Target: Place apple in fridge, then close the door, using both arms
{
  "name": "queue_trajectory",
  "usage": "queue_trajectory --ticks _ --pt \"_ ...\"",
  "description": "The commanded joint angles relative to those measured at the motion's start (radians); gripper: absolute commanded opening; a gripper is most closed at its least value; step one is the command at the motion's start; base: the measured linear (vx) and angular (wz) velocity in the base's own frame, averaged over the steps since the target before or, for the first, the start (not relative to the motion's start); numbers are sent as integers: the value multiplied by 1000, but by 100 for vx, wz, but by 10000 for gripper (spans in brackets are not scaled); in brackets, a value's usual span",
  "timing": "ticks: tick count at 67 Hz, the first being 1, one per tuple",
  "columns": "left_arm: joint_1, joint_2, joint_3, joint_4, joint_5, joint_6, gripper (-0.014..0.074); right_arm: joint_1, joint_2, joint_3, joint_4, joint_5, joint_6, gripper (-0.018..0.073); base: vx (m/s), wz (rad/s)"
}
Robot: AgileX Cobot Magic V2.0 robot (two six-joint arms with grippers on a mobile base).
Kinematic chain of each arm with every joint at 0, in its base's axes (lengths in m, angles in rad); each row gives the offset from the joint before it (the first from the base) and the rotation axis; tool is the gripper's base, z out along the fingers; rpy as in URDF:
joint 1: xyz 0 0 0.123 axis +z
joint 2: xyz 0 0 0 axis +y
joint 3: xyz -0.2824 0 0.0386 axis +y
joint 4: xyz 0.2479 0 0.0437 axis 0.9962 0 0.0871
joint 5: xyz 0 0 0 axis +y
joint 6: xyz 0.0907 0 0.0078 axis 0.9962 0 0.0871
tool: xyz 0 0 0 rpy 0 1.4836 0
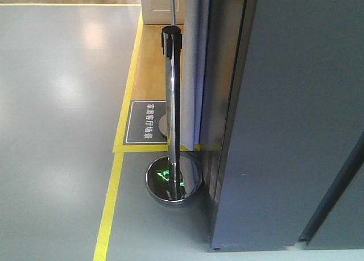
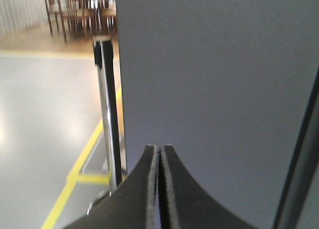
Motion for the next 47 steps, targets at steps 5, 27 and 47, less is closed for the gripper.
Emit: queue_trajectory --ticks 5,27,47 --pt "-6 -16 24 -2 -78 -13 -6 -1 -86 134 14 -244 -11 -2 0 0" --pt "-6 -15 24 -2 -78 -13 -6 -1 -104 135 11 -190 -11 -2 0 0" --pt "-6 -15 24 -2 -78 -13 -6 -1 -104 134 11 -190 -11 -2 0 0"
